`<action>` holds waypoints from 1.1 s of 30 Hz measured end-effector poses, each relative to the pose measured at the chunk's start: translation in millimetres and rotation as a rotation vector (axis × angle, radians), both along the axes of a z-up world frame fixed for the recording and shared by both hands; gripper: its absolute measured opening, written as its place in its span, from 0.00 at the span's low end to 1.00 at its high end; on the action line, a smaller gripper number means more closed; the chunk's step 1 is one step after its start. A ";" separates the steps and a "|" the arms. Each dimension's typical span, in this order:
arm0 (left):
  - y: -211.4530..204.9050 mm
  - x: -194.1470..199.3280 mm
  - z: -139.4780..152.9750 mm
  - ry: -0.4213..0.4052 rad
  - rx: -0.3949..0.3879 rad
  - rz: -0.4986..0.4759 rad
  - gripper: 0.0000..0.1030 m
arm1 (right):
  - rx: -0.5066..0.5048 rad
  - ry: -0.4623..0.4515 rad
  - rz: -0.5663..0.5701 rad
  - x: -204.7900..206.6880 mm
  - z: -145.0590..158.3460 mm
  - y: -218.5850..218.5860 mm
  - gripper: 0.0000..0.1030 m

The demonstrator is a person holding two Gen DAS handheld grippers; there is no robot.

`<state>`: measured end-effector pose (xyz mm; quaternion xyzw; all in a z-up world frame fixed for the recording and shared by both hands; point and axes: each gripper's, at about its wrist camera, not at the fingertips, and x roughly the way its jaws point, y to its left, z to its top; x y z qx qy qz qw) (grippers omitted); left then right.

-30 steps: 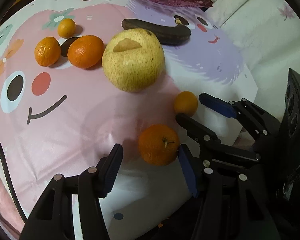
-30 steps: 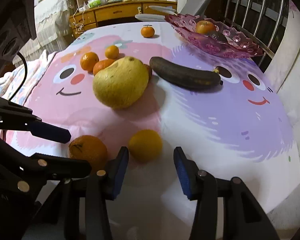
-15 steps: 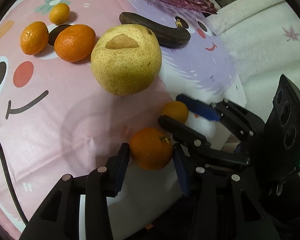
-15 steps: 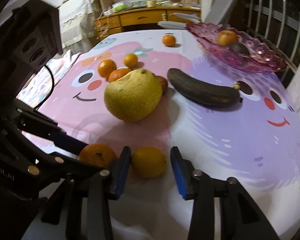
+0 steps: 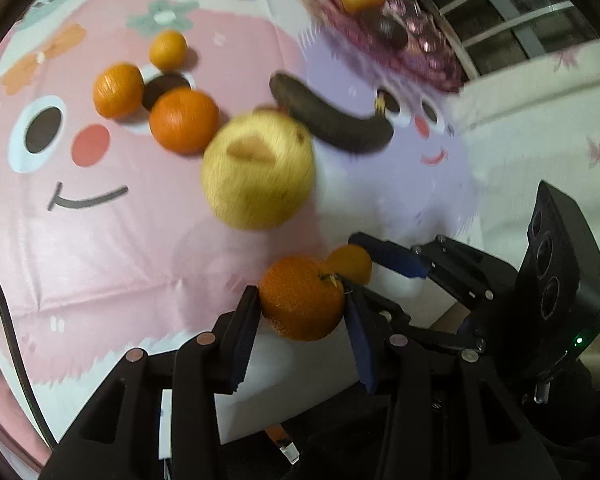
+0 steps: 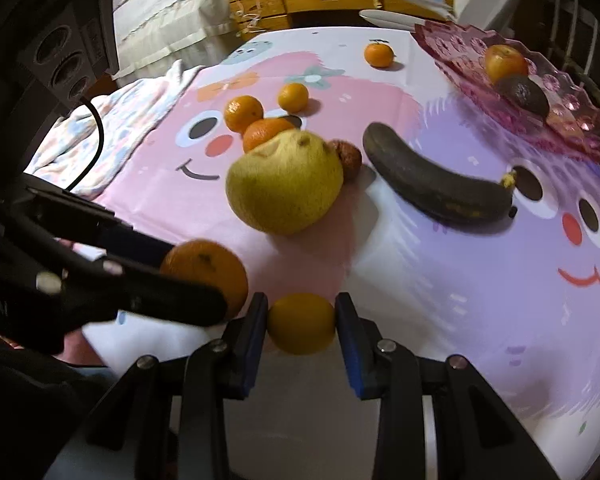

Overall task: Organize fruits
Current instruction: 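Grasp a mandarin with the left tool while the right tool grasps another mandarin, then place both mandarins into the pink bowl and open both tools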

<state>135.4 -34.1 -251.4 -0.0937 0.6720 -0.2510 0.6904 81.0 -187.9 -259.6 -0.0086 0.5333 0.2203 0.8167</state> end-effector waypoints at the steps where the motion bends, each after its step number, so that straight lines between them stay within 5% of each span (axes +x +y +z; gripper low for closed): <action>1: -0.9 1.6 5.9 -0.001 -0.008 0.025 0.40 | 0.006 -0.002 0.015 3.0 6.4 -4.1 0.34; 5: -5.8 9.2 24.7 0.018 -0.092 0.119 0.40 | 0.010 -0.026 0.057 14.9 32.5 -22.5 0.34; 18: -47.6 49.1 99.2 -0.199 -0.149 0.249 0.40 | 0.011 -0.169 0.047 67.9 113.0 -95.4 0.34; 33: -112.0 112.2 114.7 -0.308 -0.094 0.274 0.41 | -0.008 -0.158 -0.145 113.8 120.5 -173.8 0.34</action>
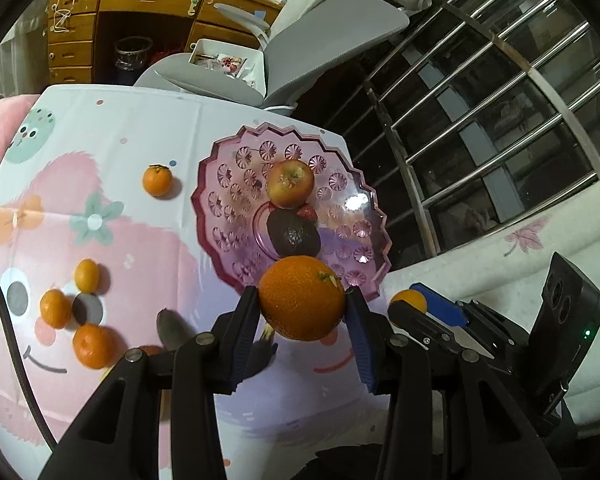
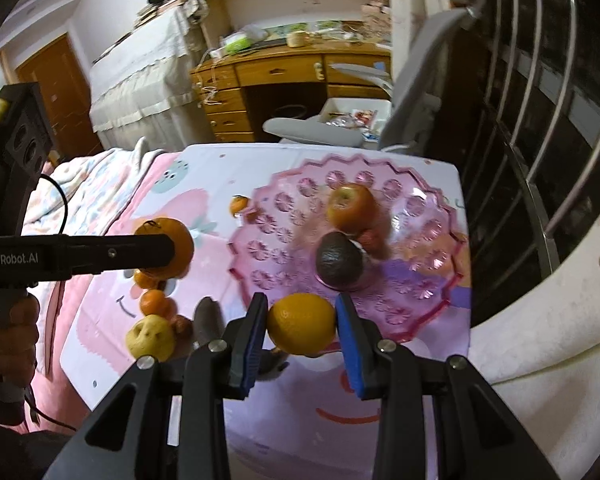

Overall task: Organize fruits
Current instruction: 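Place both mandarins into the pink bowl and open both tools, then withdraw both tools from the bowl toward the yellow pear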

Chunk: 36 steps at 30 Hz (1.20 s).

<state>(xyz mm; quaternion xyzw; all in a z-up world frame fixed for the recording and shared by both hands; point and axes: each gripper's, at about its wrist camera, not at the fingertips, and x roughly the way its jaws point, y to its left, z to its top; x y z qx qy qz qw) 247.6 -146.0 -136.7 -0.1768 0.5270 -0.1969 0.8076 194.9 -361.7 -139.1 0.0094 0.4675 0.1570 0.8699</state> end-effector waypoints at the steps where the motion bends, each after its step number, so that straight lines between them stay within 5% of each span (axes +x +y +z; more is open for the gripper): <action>1: -3.8 2.5 -1.8 0.001 0.008 0.000 0.41 | 0.008 0.016 -0.016 2.0 -3.7 -5.5 0.34; 10: -30.0 19.4 -16.4 0.026 0.039 -0.011 0.44 | 0.129 0.156 -0.138 21.9 -30.6 -37.5 0.34; 12: -29.4 17.9 -13.6 0.007 0.017 -0.006 0.66 | 0.152 0.188 -0.175 26.2 -36.5 -42.5 0.42; 14: -27.2 15.2 -10.3 -0.007 0.020 0.008 0.75 | 0.183 0.217 -0.199 27.6 -41.5 -46.6 0.53; 27: 31.0 -24.9 -18.5 0.027 0.079 0.151 0.75 | 0.281 0.304 -0.275 9.3 -52.4 -33.2 0.58; 36: 99.1 -65.0 -22.9 0.059 0.156 0.163 0.75 | 0.365 0.461 -0.328 -17.4 -77.4 21.4 0.58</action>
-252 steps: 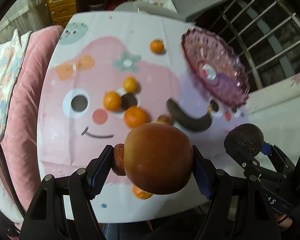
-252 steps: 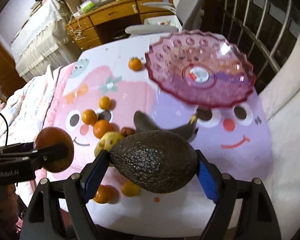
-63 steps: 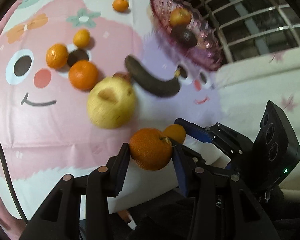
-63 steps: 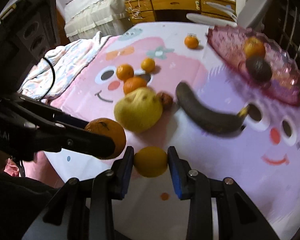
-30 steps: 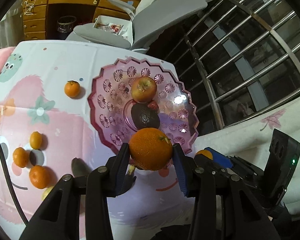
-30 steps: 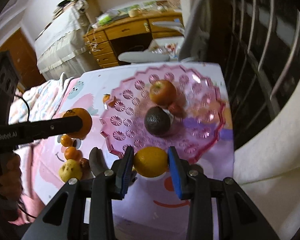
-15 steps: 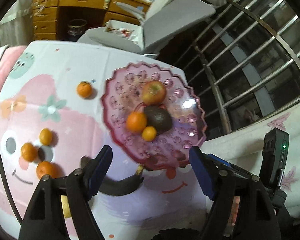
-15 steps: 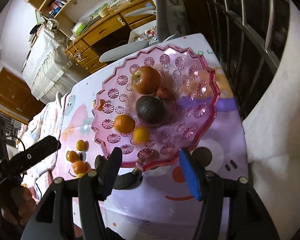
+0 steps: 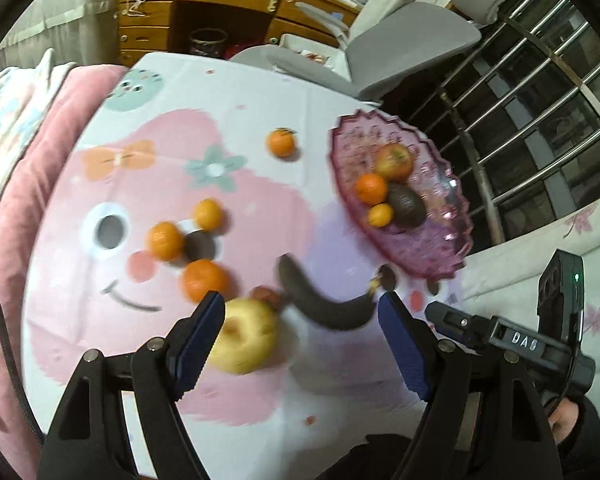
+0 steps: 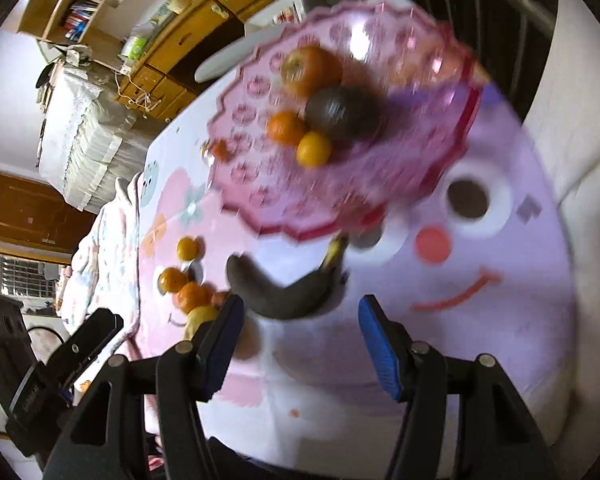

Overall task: Organize fruits
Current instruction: 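Withdraw both tools from the bowl toward the yellow pear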

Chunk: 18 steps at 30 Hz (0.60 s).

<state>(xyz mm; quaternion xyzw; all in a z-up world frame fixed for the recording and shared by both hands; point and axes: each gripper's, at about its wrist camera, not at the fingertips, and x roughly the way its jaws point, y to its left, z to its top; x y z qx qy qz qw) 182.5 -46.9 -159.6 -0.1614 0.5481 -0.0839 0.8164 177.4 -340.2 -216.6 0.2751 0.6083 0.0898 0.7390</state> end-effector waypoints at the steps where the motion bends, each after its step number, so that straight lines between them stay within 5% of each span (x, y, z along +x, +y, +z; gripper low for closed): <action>1: 7.2 -2.3 0.7 0.001 0.004 0.000 0.75 | 0.005 0.011 -0.003 -1.6 -1.4 6.7 0.58; 18: 115.1 -3.3 -5.0 0.038 0.056 -0.036 0.76 | 0.086 0.151 -0.064 -18.2 -25.5 104.5 0.71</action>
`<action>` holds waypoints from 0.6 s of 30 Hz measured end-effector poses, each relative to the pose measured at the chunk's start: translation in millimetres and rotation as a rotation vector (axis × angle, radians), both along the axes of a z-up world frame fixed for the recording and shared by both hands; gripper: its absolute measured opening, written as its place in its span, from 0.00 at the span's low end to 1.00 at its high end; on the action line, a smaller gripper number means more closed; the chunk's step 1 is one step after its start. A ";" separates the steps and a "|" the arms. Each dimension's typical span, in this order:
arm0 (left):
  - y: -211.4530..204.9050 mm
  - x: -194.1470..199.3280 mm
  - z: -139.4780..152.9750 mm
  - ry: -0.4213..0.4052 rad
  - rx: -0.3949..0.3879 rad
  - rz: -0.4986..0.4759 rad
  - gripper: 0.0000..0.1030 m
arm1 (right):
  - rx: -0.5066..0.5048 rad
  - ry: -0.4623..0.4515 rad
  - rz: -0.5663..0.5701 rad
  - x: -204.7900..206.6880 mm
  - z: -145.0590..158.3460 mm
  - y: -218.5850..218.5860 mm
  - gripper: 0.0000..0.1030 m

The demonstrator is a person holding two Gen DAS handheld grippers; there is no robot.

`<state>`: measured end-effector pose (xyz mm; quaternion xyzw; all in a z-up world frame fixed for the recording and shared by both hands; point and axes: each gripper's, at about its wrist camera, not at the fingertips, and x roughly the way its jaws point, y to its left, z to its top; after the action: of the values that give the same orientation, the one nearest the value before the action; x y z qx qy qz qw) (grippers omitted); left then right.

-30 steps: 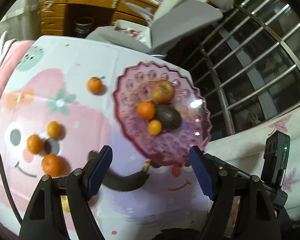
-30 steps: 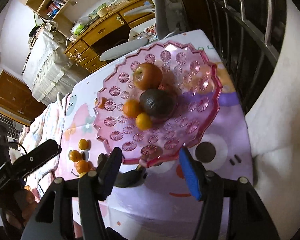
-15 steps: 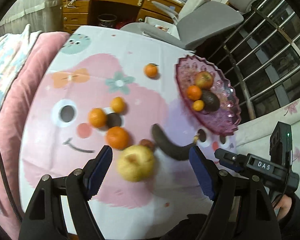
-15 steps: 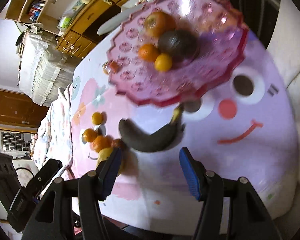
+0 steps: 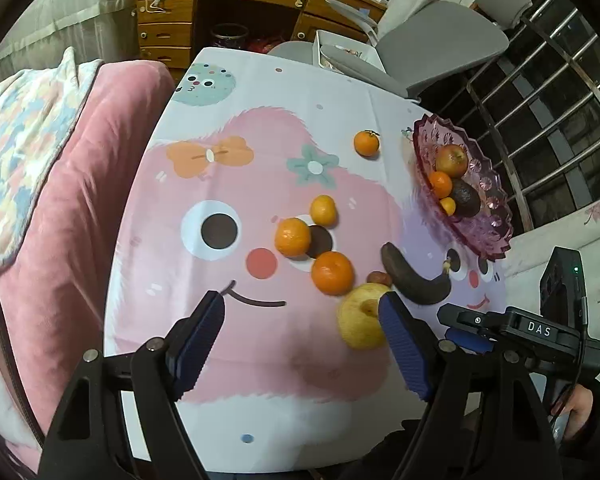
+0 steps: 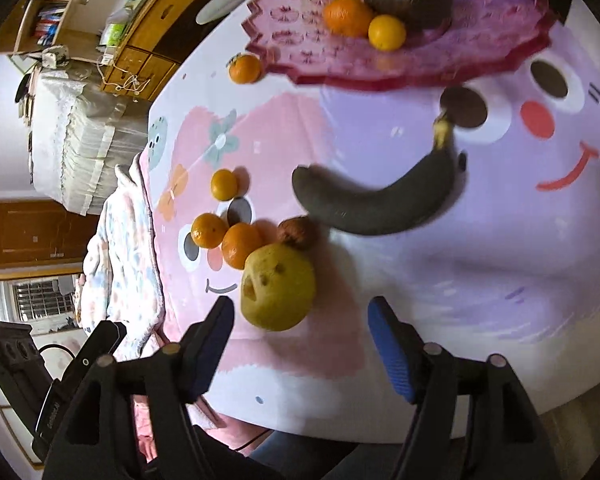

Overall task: Organize fruits
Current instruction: 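Withdraw both tools from the bowl toward the yellow pear, then grasp a mandarin with the left tool while the right tool grasps the yellow pear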

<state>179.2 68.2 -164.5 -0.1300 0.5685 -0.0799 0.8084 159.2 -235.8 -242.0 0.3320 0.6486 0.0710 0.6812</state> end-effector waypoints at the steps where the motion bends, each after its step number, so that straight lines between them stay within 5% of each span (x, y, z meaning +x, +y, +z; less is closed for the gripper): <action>1: 2.4 2.4 -1.1 0.003 0.000 -0.012 0.76 | 0.003 0.008 -0.012 -1.2 -1.9 2.8 0.71; 9: 12.7 29.3 -23.1 0.035 0.034 -0.172 0.76 | -0.001 0.048 -0.107 -11.3 -18.3 28.3 0.72; 18: 5.2 67.0 -59.7 0.066 0.032 -0.291 0.76 | -0.134 0.075 -0.131 -16.2 -26.1 56.1 0.82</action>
<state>246.2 73.4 -224.2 -0.0358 0.6087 -0.1828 0.7713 143.0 -179.7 -268.1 0.3299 0.6539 -0.0296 0.6802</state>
